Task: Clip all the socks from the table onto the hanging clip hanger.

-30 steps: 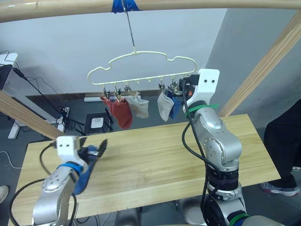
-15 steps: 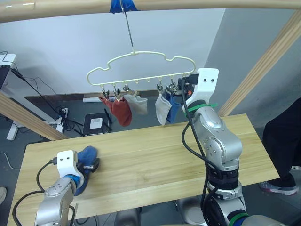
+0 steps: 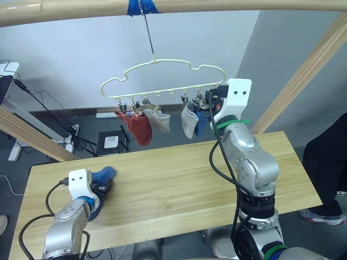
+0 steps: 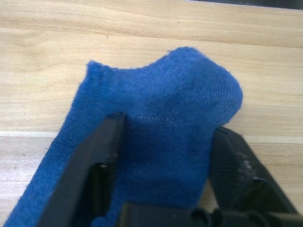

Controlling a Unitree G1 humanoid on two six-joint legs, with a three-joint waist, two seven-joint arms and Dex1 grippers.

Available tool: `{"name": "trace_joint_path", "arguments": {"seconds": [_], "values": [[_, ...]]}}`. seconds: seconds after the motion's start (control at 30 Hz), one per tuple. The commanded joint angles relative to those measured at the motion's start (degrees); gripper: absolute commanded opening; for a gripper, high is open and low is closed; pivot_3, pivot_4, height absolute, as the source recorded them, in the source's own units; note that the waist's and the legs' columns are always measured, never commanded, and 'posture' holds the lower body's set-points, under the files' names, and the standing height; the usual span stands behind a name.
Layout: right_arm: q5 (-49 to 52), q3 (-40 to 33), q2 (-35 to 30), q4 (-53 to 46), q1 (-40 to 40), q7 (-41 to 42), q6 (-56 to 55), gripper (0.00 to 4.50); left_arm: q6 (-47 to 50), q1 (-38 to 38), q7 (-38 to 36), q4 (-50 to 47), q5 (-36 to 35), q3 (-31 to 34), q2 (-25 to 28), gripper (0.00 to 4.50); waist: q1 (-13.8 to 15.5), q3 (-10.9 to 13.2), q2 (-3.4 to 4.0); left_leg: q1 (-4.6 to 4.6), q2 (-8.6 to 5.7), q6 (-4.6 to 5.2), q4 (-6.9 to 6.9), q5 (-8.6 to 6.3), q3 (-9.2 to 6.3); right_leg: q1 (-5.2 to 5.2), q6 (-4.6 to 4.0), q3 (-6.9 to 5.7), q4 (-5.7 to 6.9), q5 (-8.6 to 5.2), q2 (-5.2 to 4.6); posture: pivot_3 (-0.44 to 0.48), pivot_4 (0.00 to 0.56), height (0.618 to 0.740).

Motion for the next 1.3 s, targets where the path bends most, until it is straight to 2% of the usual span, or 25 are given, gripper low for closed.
{"name": "trace_joint_path", "arguments": {"seconds": [0.03,0.2,0.37,0.4,0.5,0.73,0.8,1.0,1.3], "values": [[-0.12,0.74,0.48,-1.61,-1.1,0.24,-1.15,0.0,0.41,0.96,-2.09,-1.49,-1.36,-0.52,-0.3,1.86,0.01,0.0,0.0,0.0,0.0,0.0,0.0,0.0,0.0,0.0,0.0,0.0,0.0,0.0,0.0,-0.255,0.236,0.74],[-0.26,0.74,0.43,-1.69,-1.05,0.2,-1.05,0.0,1.78,1.12,-6.11,-3.04,-3.99,-1.27,-0.05,1.12,0.01,0.0,0.0,-0.01,-0.01,0.0,-0.01,0.0,0.01,0.0,0.0,0.0,-0.02,0.0,0.0,-0.258,0.237,0.74],[-0.37,0.79,0.32,-2.05,-0.8,0.17,-0.84,0.0,2.53,0.31,-10.92,-5.94,-5.96,-3.38,1.19,0.15,-0.03,0.0,0.0,-0.02,0.0,-0.01,-0.02,0.0,0.02,0.0,0.0,0.0,-0.04,0.0,0.0,-0.264,0.238,0.74],[-0.39,0.8,0.34,-2.13,-0.79,0.12,-0.79,0.0,2.22,-1.19,-14.13,-8.12,-7.26,-5.51,1.53,0.01,-0.03,0.0,0.0,-0.02,0.0,-0.01,-0.02,0.0,0.02,0.0,0.0,0.0,-0.05,0.0,0.0,-0.267,0.239,0.74],[-0.51,0.76,0.35,-2.31,-0.8,0.08,-0.68,0.0,2.63,-5.57,-19.44,-12.46,-10.34,-9.64,1.44,0.01,0.27,0.0,-0.01,-0.07,-0.02,-0.07,-0.03,0.04,-0.03,-0.01,0.0,-0.06,-0.07,0.0,0.0,-0.267,0.239,0.74],[-0.72,0.54,0.34,-2.87,-1.08,-0.07,-0.27,0.0,5.45,-17.23,-21.8,-15.04,-13.13,-16.65,-0.62,0.01,-0.36,-0.03,-0.06,-0.09,-0.03,-0.1,-0.09,0.06,0.05,0.0,0.0,-0.01,-0.18,0.0,0.02,-0.267,0.239,0.74],[-0.75,0.47,0.35,-3.15,-1.2,-0.18,-0.13,0.0,6.65,-20.22,-21.83,-15.26,-13.5,-18.98,-1.9,0.01,-0.5,-0.03,-0.06,-0.09,-0.02,-0.1,-0.15,0.06,0.03,-0.01,0.0,-0.03,-0.23,0.0,0.07,-0.292,0.236,0.74],[-0.9,-0.05,0.29,-3.89,-1.7,-0.36,0.6,0.0,8.66,-26.92,-17.68,-13.05,-12.76,-21.98,-8.31,0.01,-1.05,-0.03,-0.06,-0.2,-0.05,-0.1,-0.08,0.06,0.0,0.0,0.01,-0.03,-0.33,0.01,0.01,-0.311,0.242,0.74],[-0.95,-0.34,0.93,-4.97,-2.1,-0.54,2.31,0.0,6.08,-33.39,-10.98,-7.28,-10.77,-21.65,-16.21,0.01,-1.35,-0.03,-0.06,-0.2,-0.08,-0.09,-0.09,0.06,-0.01,0.0,0.01,-0.05,-0.34,0.01,0.06,-0.325,0.256,0.74]]}}
